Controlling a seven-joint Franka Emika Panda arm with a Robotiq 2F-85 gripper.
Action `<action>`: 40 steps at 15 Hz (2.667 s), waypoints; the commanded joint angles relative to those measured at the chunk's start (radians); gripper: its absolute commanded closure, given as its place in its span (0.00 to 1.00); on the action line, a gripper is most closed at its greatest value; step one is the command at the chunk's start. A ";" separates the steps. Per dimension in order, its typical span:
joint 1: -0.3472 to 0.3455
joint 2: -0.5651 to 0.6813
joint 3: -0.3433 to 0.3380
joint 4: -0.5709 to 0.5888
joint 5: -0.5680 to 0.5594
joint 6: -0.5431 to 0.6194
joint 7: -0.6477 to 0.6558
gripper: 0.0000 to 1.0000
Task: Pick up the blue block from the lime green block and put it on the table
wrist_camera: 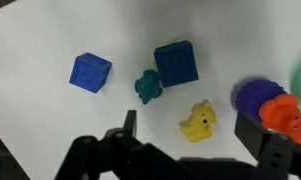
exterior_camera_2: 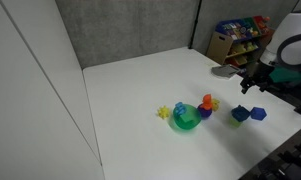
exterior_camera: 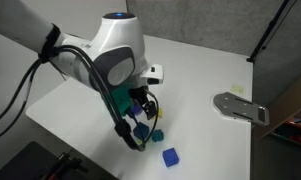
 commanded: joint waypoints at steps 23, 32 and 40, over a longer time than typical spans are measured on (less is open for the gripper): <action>-0.035 0.311 0.033 0.021 0.170 0.274 -0.370 0.00; -0.014 0.351 0.015 0.020 0.145 0.316 -0.339 0.51; -0.018 0.289 -0.015 0.062 0.165 0.273 -0.296 0.72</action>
